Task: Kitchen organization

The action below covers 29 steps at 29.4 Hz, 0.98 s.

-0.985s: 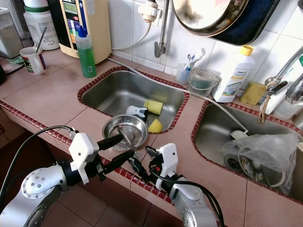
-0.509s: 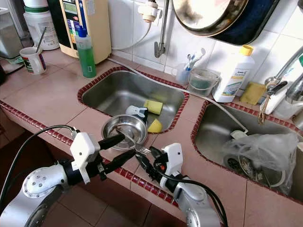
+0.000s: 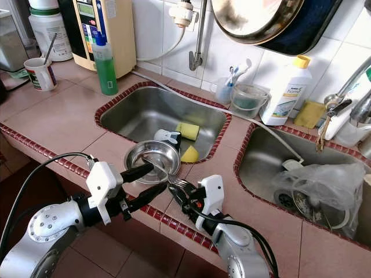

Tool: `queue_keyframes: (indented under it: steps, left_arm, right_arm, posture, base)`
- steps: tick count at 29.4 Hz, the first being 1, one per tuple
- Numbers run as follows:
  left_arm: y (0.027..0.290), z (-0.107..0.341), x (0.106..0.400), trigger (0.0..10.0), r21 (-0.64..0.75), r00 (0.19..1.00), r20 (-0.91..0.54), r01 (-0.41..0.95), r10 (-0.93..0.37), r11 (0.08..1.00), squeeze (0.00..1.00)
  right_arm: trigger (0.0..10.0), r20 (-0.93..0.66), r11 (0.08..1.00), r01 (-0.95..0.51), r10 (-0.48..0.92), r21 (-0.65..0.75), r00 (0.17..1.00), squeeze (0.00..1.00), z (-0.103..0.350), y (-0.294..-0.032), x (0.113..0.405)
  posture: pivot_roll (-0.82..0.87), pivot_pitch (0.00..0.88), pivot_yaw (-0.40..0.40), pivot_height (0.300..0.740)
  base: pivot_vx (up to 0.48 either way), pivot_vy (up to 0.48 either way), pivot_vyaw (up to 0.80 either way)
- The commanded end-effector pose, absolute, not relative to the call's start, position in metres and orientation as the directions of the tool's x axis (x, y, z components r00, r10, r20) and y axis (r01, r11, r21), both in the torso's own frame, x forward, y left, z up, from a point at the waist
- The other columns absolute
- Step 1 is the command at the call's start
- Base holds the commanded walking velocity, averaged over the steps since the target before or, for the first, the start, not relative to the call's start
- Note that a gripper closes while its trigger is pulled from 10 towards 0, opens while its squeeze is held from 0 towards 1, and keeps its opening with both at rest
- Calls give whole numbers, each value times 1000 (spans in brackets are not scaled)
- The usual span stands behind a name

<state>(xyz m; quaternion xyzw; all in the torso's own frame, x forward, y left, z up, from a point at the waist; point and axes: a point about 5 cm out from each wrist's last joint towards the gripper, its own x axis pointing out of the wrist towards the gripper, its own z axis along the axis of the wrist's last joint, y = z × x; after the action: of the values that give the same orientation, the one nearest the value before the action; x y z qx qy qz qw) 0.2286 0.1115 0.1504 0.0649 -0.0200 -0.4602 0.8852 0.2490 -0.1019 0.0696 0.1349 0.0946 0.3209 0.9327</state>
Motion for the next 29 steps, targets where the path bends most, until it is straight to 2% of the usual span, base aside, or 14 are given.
queue_keyframes:
  steps: [1, 23, 29]
  left_arm:
    - [108, 154, 228, 10000, 145, 566, -13, 817, -825, 558, 0]
    - [108, 153, 227, 10000, 132, 569, -11, 816, -823, 562, 0]
    - [109, 154, 228, 10000, 131, 567, -12, 817, -823, 561, 0]
  right_arm:
    - [0, -75, 770, -560, 606, 307, 792, 0, 72, -108, 250]
    - [0, 11, 749, -592, 618, 298, 786, 0, 80, -111, 248]
    - [0, 78, 758, -574, 582, 310, 809, 0, 88, -114, 252]
  posture:
    - [142, 0, -89, 740]
    - [138, 0, -86, 740]
    - [135, 0, -79, 740]
  base:
    - [0, 0, 0]
    - [0, 0, 0]
    - [0, 0, 0]
